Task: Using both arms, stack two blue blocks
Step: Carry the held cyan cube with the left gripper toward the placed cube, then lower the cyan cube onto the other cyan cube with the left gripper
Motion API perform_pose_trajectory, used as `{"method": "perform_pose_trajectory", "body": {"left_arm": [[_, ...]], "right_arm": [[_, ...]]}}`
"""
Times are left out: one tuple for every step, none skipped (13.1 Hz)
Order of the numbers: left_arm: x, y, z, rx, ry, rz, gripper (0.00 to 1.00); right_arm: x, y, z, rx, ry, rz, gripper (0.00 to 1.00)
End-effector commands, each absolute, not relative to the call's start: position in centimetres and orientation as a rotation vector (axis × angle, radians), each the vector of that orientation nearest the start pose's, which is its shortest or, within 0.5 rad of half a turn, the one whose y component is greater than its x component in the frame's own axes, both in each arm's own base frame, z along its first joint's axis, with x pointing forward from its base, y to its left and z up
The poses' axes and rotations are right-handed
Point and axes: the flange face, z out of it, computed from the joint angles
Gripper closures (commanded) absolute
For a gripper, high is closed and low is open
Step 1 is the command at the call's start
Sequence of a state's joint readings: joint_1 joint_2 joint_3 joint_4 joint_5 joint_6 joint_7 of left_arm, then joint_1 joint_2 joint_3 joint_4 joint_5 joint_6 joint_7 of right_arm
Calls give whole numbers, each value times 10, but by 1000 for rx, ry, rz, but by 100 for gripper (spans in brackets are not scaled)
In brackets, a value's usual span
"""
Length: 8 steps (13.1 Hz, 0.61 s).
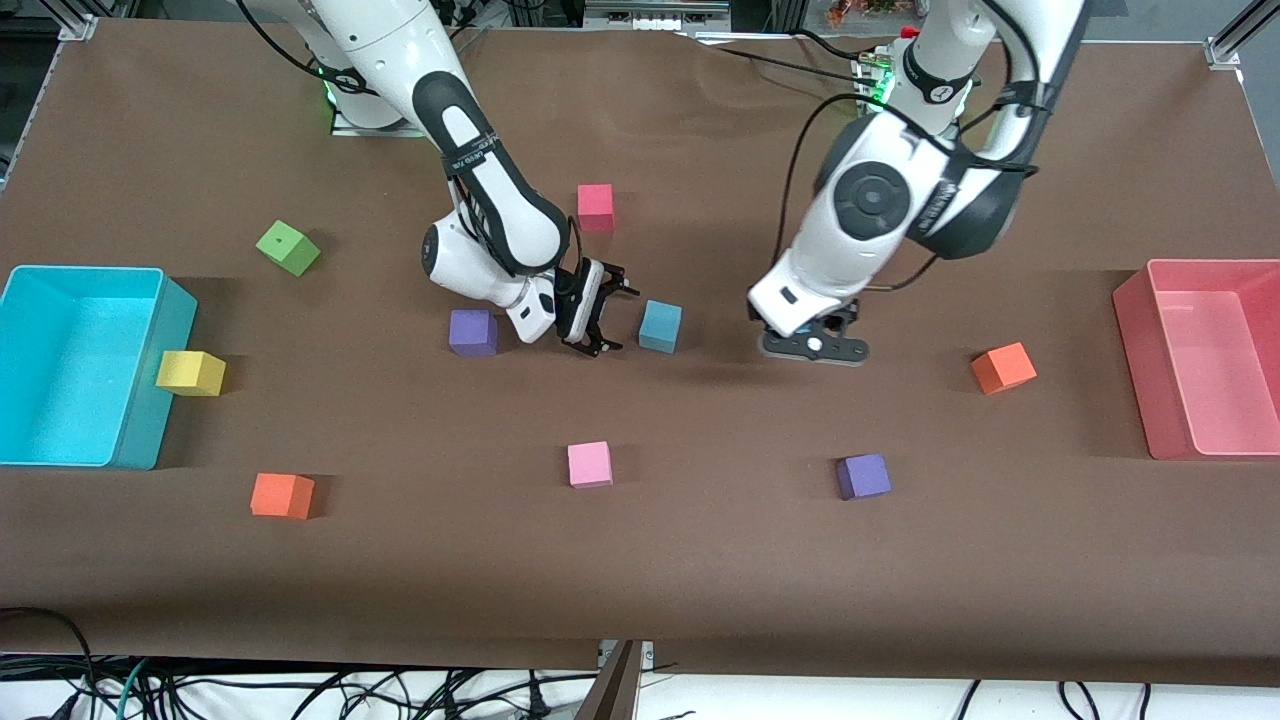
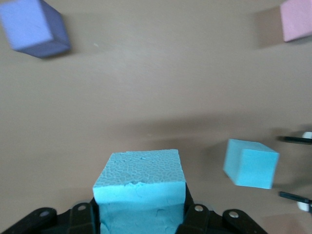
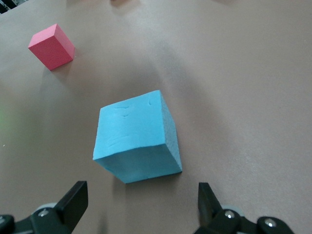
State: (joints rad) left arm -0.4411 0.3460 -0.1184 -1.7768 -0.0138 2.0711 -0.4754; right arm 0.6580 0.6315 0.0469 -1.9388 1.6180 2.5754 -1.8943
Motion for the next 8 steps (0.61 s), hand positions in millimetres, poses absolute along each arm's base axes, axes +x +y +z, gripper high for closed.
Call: {"method": "perform_pose_trajectory", "body": {"left_arm": [[541,-383,349,-3180,1,146,100],[538,-399,342,-3182,-25,157,100],[535,-412,332,-3177,-49,169,100],[531,-424,322,-3173,-72,182,100],[528,-436,315,-3171,-89,184,100],[524,-446,312,-3171,-78,186,100],[521,-451,306,-3167,-67,195,100],[521,-455,305,-3168,-63,194,100]], "right_arm": [[468,373,149,-1997,-1281,-588,0],[467,373,149,-1991,-1284,-587,0],[467,373,149,-1990,-1285,-588,0],[467,372,148,-1991,-1285,-585,0],[466,371,149,-1991,-1285,-585,0],[464,370,149,-1992,-1285,-581,0],[464,370,151,-1989,-1285,-584,0],[465,368,151,-1988,-1279,-583,0]]}}
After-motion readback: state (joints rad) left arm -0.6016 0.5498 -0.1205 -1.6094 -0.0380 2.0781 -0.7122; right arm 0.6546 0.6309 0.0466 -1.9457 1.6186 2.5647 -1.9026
